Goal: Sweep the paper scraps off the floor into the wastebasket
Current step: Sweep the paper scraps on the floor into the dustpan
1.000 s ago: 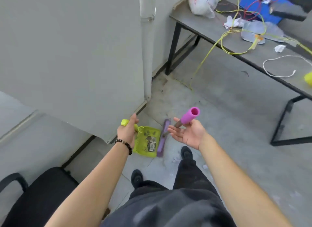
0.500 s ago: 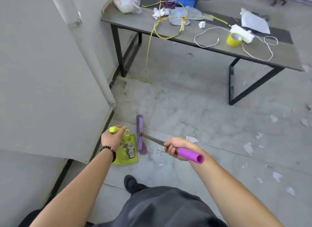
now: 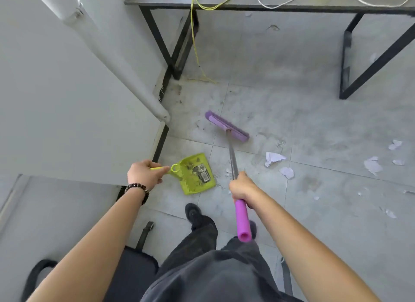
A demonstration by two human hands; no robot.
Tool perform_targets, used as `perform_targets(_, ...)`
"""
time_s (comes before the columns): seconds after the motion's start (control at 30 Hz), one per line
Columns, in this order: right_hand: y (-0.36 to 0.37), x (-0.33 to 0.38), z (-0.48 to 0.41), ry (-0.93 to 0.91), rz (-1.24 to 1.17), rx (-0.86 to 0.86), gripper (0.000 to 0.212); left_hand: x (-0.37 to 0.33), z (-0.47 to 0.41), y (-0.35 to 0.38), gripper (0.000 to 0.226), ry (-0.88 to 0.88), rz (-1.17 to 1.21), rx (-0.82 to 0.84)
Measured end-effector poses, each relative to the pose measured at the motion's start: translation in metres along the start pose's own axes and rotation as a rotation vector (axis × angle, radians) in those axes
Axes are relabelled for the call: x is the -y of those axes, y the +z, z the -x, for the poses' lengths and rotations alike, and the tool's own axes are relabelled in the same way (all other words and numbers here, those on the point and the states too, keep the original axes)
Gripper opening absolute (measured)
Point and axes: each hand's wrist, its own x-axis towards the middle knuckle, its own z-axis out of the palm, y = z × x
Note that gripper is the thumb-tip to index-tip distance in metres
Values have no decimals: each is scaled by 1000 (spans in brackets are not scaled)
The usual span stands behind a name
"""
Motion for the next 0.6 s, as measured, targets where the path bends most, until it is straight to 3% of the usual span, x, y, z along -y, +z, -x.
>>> perform_targets(0.1,2,-14,-27,213,-741,124,11,1,7,4,29,-13,-306,94)
perform_targets(0.17,5,-25,-36,269,-923,180,11,4,8,6,34,-26,-566,135)
perform_targets(0.27,13,-35,-39,260,-1058,304,25,11,5,8,34,-25,-861,199)
perform_targets(0.43,22,-57,-46,347,-1304,283,24,12,-11,16,20,-31,-957,418)
perform_targets(0.6,16,-61,-8,362,-1135,179,44,5,-36,12,25,35,-893,451)
